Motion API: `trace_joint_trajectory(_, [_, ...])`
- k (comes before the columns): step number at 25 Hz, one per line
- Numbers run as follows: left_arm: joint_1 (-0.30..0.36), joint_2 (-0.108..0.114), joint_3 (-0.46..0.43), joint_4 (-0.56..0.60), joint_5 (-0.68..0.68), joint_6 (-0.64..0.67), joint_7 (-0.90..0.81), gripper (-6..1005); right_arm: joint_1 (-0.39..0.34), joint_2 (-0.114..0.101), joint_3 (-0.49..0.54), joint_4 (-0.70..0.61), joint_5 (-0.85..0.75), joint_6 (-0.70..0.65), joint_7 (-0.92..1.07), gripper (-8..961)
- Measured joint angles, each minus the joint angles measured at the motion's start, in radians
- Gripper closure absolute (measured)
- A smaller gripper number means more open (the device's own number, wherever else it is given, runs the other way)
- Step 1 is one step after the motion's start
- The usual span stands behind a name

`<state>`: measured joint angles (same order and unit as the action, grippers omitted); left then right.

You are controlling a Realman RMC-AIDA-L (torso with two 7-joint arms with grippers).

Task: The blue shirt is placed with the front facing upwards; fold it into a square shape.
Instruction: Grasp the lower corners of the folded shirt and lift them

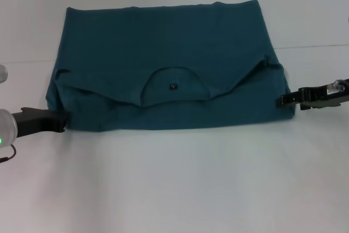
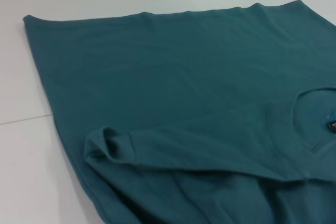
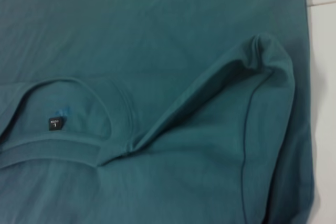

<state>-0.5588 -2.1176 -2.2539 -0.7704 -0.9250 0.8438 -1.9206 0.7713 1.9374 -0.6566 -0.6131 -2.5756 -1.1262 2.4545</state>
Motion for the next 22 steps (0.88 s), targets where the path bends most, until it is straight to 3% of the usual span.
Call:
trace_joint_trajectory(8, [-0.002, -0.001, 0.000, 0.001, 0.000, 0.000, 0.001, 977, 0.005, 0.028, -0.001, 0.008, 0.000, 0.060, -0.002, 151])
trace_joint_trajectory(22, [-0.001, -0.002, -0.001, 0.007, 0.000, -0.002, 0.005, 977, 0.026, 0.031, -0.003, 0.070, -0.005, 0.125, -0.002, 178])
